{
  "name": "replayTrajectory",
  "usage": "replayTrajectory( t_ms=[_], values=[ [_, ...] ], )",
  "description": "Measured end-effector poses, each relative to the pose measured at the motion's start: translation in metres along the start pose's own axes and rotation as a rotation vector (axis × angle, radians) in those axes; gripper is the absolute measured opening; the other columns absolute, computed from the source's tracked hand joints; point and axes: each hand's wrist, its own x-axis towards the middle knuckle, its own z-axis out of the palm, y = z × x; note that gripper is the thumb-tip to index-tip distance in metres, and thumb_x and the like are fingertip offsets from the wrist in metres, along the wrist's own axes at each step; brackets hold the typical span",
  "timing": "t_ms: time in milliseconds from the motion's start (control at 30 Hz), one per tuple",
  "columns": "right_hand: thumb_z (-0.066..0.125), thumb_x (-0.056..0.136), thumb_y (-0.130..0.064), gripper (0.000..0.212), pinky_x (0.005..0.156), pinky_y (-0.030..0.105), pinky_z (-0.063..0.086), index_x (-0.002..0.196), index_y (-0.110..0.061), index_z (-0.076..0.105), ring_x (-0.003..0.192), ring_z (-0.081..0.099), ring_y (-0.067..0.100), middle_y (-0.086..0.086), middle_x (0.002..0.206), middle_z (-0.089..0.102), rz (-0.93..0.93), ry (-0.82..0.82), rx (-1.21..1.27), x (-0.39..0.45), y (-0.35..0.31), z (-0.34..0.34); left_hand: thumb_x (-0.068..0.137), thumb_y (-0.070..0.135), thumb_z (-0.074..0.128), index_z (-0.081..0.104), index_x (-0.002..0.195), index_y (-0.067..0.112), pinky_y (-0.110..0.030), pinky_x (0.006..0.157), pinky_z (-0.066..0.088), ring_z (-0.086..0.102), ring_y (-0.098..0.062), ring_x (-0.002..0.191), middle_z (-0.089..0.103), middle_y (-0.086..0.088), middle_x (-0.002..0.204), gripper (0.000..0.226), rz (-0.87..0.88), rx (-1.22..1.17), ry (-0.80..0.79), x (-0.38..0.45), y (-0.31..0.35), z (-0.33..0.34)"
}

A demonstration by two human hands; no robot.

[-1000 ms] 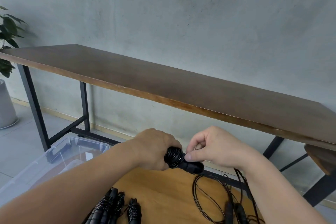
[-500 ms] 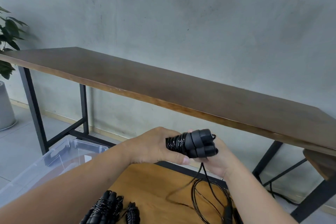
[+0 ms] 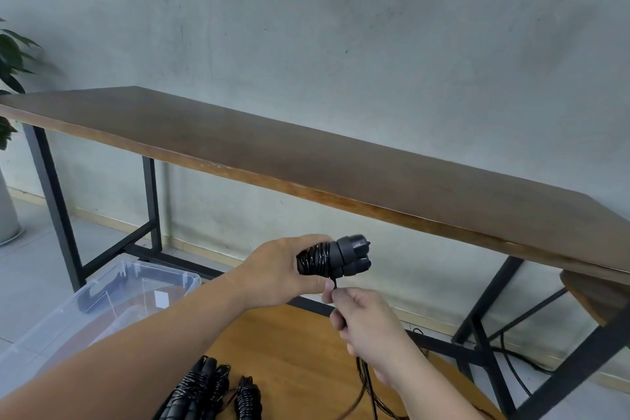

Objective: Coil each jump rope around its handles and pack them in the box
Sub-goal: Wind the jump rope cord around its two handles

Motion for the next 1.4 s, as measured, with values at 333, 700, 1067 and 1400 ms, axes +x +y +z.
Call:
replayTrajectory(
  t_ms=[333, 700, 1067, 1400],
  values=[
    [0.048, 0.094, -0.024, 0.017, 0.046, 0.025, 0.03, 0.081, -0.015, 0.055, 0.056, 0.045, 0.017, -0.002, 0.066, 0.048, -0.127, -0.096, -0.864, -0.022, -0.026, -0.001, 0.09, 0.041, 0.06, 0.049, 0.122, 0.032, -0.037, 0.084, 0.046, 0.06, -0.023, 0.101, 0.06, 0.004, 0.113, 0.035, 0.159, 0.878, -0.089, 0.0, 0.013, 0.026],
    [0.078, 0.08, -0.033, 0.012, 0.065, 0.027, 0.056, 0.077, -0.022, 0.077, 0.072, 0.066, 0.01, -0.004, 0.077, 0.072, -0.162, -0.103, -0.805, -0.024, -0.065, -0.044, 0.087, 0.038, 0.059, 0.052, 0.116, 0.031, -0.04, 0.081, 0.051, 0.061, -0.022, 0.092, 0.061, 0.005, 0.099, 0.03, 0.146, 0.859, -0.237, -0.01, 0.034, 0.025],
    [0.087, 0.065, -0.034, 0.023, 0.061, 0.028, 0.049, 0.074, -0.018, 0.074, 0.065, 0.061, 0.016, 0.005, 0.072, 0.066, -0.169, -0.394, -0.032, 0.011, -0.042, -0.087, 0.077, 0.037, 0.082, 0.068, 0.102, 0.024, -0.03, 0.07, 0.054, 0.066, -0.014, 0.079, 0.071, 0.002, 0.088, 0.032, 0.026, 0.031, -0.392, -0.017, 0.053, 0.006],
    [0.042, 0.099, -0.003, 0.017, 0.048, 0.022, 0.023, 0.096, -0.002, 0.059, 0.053, 0.034, 0.012, 0.005, 0.066, 0.045, -0.059, -0.183, 0.519, 0.017, 0.006, -0.036, 0.081, 0.033, 0.08, 0.065, 0.081, 0.025, -0.014, 0.061, 0.046, 0.062, -0.006, 0.067, 0.066, 0.008, 0.071, 0.017, 0.019, -0.131, -0.181, -0.003, 0.033, -0.004]
  ],
)
